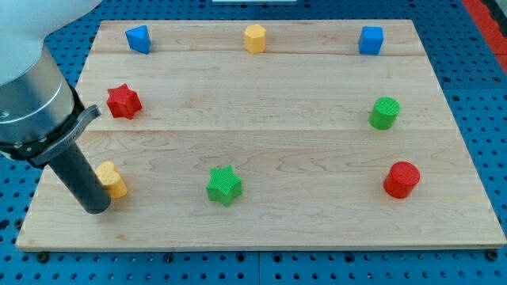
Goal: Nudge the green star up a bit
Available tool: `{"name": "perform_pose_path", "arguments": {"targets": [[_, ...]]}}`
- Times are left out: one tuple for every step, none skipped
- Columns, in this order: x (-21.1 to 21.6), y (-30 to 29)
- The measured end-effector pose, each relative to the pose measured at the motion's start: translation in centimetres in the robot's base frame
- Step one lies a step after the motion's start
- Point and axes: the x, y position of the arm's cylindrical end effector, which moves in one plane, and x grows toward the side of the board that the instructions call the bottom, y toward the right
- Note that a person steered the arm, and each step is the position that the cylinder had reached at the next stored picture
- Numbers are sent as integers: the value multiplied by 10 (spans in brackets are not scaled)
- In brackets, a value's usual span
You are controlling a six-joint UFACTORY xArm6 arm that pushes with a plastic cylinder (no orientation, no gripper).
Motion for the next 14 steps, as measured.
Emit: {"name": "perform_pose_path", "arguments": {"targets": [[0,0],[0,0],[4,0],[6,1],[6,8],[6,9],[8,9],[8,16],[10,17],[7,27],[6,45],[6,55],[5,73],[2,88]]}}
